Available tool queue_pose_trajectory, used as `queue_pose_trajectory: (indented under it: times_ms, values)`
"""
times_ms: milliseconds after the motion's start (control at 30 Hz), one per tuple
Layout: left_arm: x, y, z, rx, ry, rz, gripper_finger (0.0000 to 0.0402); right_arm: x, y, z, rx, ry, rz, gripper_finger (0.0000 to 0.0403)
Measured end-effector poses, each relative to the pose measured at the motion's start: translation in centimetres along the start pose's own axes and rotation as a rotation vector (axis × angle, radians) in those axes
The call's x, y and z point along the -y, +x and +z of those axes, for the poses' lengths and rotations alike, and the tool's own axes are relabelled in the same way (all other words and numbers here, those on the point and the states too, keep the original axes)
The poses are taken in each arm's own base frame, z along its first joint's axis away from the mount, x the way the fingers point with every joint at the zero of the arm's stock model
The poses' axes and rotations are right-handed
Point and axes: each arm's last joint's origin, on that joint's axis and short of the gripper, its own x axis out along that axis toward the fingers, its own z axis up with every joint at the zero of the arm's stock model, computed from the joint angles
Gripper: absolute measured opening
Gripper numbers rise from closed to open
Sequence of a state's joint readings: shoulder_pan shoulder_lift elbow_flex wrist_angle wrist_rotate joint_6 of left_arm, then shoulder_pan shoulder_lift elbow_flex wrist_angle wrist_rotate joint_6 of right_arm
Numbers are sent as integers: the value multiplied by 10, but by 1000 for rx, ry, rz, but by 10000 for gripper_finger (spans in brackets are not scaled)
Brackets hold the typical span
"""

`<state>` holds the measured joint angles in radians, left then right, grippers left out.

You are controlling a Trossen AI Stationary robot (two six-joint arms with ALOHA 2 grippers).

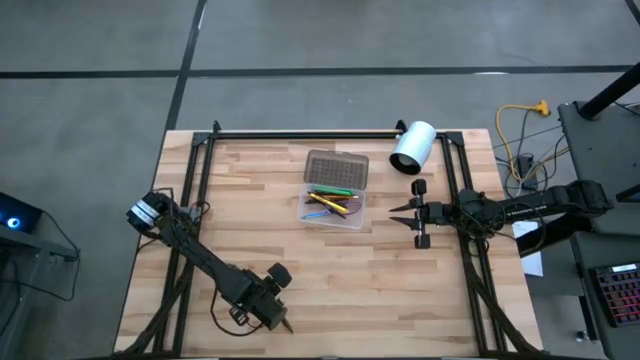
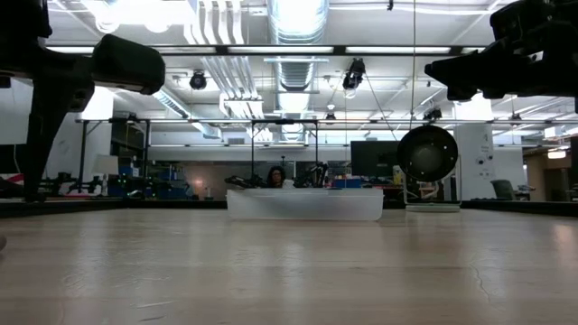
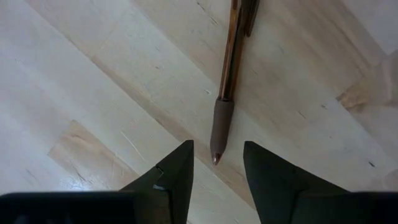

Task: Pick & place school supplies into a supply box
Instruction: Put the brown pen into the supply box

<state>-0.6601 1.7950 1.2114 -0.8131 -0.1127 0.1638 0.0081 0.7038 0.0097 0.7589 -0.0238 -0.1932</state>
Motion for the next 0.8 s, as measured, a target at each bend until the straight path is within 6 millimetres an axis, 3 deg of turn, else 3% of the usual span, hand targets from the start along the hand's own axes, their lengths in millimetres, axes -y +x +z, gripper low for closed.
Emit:
queue_pose_trajectory:
  times_ms: [333,800]
  values:
    - [-3,1,0,-6,13,23,125,0,0,0,0,2,0,73]
    - [-6,24,3,-41,9,17,125,0,0,0,0,2,0,73]
